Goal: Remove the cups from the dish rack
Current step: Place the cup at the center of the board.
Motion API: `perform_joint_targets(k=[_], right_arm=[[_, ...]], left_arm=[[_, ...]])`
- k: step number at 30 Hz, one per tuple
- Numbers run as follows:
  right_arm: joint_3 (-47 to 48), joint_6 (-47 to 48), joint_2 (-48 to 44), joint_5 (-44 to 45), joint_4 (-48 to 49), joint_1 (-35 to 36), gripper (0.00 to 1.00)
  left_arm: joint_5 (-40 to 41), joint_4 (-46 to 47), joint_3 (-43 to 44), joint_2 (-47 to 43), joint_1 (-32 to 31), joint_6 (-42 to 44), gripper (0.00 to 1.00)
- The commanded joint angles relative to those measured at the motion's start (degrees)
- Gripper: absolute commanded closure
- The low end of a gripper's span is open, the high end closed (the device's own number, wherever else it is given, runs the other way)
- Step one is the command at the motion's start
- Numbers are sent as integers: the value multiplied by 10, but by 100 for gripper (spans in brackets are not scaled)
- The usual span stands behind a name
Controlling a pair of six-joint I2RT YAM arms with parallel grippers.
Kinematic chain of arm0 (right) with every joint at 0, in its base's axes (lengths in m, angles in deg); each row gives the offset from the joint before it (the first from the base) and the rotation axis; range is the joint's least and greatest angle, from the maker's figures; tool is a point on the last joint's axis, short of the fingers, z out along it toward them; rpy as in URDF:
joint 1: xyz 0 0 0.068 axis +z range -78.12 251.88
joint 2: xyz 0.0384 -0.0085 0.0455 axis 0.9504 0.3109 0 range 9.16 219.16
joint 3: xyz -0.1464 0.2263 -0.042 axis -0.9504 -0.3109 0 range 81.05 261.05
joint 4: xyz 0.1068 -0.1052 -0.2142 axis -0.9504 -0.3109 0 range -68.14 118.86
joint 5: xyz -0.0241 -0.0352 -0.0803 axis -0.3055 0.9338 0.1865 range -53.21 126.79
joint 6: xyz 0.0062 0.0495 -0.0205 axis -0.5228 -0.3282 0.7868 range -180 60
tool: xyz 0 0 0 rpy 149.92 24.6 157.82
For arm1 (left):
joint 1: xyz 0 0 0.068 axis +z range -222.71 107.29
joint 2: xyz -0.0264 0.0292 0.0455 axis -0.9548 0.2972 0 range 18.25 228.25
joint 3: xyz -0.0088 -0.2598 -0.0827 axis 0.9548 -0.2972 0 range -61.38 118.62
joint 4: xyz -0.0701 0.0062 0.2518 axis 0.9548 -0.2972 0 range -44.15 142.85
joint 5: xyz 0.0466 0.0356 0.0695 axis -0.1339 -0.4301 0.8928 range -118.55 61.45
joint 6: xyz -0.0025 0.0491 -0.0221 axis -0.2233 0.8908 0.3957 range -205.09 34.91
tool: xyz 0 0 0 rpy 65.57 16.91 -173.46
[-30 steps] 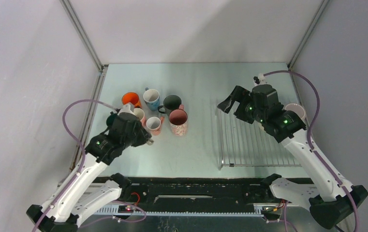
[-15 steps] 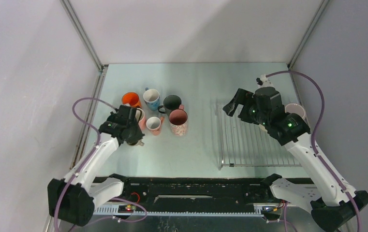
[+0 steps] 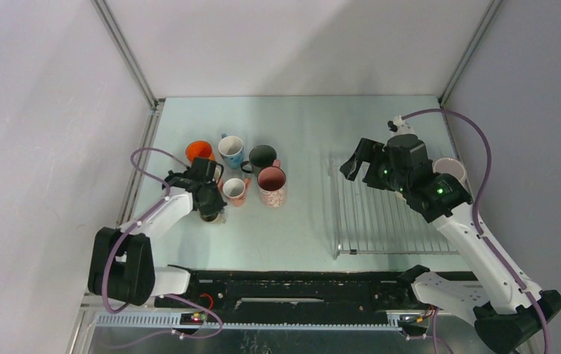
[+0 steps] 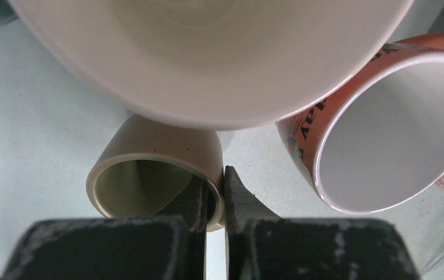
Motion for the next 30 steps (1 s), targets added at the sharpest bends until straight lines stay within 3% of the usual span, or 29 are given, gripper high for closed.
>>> perform_joint_targets(k=[1,5,14,30], right_arm=[[-7,14,-7,0,10,1,0],[-9,15,-7,0,11,0,0],[-9,9,0,-3,13,-1,0],[-9,-8,-1,23,-6,3,0]], left_arm=[[-8,36,-10,11,4,8,100],[-12,42,-13,23,5,11,96],[-8,45,-13,15,5,17,77],[-17,9,3,-54,5,45,62]])
